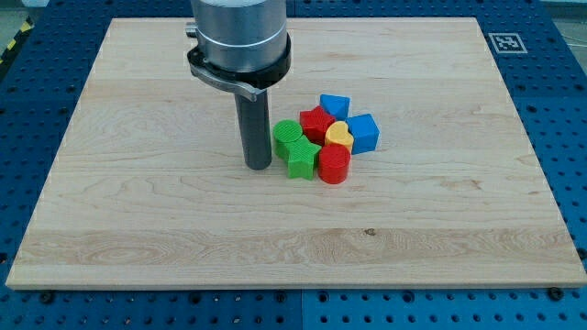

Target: Push green circle into red star and green star

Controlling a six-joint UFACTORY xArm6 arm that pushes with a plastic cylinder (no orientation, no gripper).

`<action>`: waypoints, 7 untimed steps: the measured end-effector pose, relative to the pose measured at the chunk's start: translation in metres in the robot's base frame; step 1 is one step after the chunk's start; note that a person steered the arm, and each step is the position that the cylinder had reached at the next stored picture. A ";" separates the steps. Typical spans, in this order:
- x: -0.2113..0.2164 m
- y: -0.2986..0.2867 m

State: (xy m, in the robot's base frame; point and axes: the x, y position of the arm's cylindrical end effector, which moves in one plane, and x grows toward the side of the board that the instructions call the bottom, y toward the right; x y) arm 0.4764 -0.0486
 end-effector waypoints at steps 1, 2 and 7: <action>-0.004 0.000; -0.007 0.000; -0.009 0.019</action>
